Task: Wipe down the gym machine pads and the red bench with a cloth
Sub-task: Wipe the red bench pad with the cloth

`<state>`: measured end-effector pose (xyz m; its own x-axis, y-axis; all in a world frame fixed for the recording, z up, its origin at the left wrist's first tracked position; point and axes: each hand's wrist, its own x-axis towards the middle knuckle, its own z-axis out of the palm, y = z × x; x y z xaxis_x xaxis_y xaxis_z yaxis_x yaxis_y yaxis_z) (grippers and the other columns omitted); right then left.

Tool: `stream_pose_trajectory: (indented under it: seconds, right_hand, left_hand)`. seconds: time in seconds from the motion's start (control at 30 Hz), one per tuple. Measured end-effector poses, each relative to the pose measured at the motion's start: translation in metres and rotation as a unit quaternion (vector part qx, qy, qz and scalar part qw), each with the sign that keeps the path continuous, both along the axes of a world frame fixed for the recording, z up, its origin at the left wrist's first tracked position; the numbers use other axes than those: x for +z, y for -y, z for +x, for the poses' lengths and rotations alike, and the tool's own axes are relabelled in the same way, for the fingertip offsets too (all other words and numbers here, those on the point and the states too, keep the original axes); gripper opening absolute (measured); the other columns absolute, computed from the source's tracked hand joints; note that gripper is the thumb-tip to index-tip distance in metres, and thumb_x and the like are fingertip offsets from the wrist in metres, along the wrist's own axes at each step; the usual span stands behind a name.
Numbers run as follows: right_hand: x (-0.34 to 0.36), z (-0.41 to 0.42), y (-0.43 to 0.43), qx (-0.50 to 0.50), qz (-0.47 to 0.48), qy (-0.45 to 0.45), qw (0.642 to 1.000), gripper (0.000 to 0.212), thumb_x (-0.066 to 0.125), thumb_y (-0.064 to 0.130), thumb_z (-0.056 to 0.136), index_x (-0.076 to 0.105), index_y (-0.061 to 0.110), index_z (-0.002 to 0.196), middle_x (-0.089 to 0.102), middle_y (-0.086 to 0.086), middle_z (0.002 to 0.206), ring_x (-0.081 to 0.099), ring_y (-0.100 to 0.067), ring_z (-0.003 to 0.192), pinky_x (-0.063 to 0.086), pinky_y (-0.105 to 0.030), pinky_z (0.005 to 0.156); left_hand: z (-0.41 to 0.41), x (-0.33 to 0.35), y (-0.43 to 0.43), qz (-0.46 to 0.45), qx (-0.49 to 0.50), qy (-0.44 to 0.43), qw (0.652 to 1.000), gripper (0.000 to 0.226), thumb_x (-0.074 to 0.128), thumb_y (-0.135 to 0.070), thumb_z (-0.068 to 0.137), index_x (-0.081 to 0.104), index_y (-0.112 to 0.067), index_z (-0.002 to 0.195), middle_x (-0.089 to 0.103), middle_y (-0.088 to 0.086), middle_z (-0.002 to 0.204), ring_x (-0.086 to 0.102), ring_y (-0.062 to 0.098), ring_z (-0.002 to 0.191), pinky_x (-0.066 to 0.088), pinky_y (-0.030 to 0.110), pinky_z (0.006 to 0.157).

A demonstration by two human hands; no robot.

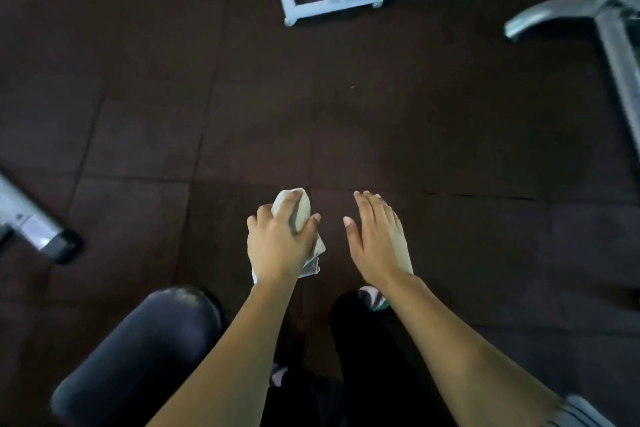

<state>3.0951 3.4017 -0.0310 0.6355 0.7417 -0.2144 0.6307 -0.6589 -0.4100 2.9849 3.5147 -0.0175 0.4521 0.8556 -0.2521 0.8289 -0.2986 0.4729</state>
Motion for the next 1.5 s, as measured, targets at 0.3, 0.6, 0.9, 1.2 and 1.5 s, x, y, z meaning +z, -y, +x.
stream_pose_trajectory:
  seconds: [0.3,0.6,0.9,1.2,1.5]
  right_hand:
    - [0.047,0.178,0.069,-0.127,0.002,0.039,0.991,0.05,0.034,0.04,0.099,0.036,0.015,0.142,0.041,-0.007,0.147,0.032,-0.024,0.139,0.028,-0.04,0.115]
    - [0.054,0.304,0.158,-0.278,0.002,0.049,0.959,0.052,0.036,0.041,0.098,0.042,0.01,0.139,0.047,-0.011,0.142,0.037,-0.027,0.136,0.032,-0.041,0.112]
    - [0.05,0.495,0.188,-0.377,0.005,0.056,0.924,0.054,0.029,0.043,0.097,0.047,0.008,0.133,0.053,-0.014,0.135,0.045,-0.031,0.13,0.039,-0.045,0.105]
    - [0.035,0.668,0.24,-0.49,0.005,0.032,0.871,0.054,0.034,0.043,0.096,0.047,0.006,0.134,0.05,-0.017,0.137,0.042,-0.033,0.132,0.033,-0.043,0.109]
    - [0.013,0.851,0.316,-0.517,0.027,-0.014,0.855,0.068,0.021,0.051,0.091,0.045,0.006,0.136,0.048,-0.018,0.139,0.04,-0.033,0.132,0.034,-0.043,0.11]
  left_hand:
    - [0.208,0.045,0.05,0.035,-0.132,0.066,0.988,0.048,0.063,-0.053,0.081,0.052,-0.042,0.126,0.058,0.004,0.11,0.05,0.025,0.098,0.049,0.036,0.071]
    - [0.376,0.051,0.109,0.006,-0.248,0.085,0.965,0.049,0.067,-0.052,0.078,0.056,-0.042,0.125,0.06,0.004,0.106,0.051,0.026,0.095,0.046,0.034,0.07]
    - [0.6,0.045,0.135,0.0,-0.387,0.041,0.921,0.053,0.062,-0.056,0.081,0.051,-0.043,0.131,0.055,0.002,0.113,0.047,0.022,0.103,0.046,0.035,0.081]
    - [0.826,0.036,0.17,0.011,-0.477,0.025,0.878,0.052,0.062,-0.056,0.081,0.051,-0.045,0.13,0.053,0.0,0.113,0.045,0.022,0.106,0.046,0.037,0.085]
    - [1.016,0.021,0.27,-0.009,-0.499,0.025,0.866,0.052,0.061,-0.056,0.081,0.05,-0.046,0.13,0.052,-0.002,0.116,0.044,0.018,0.108,0.045,0.036,0.089]
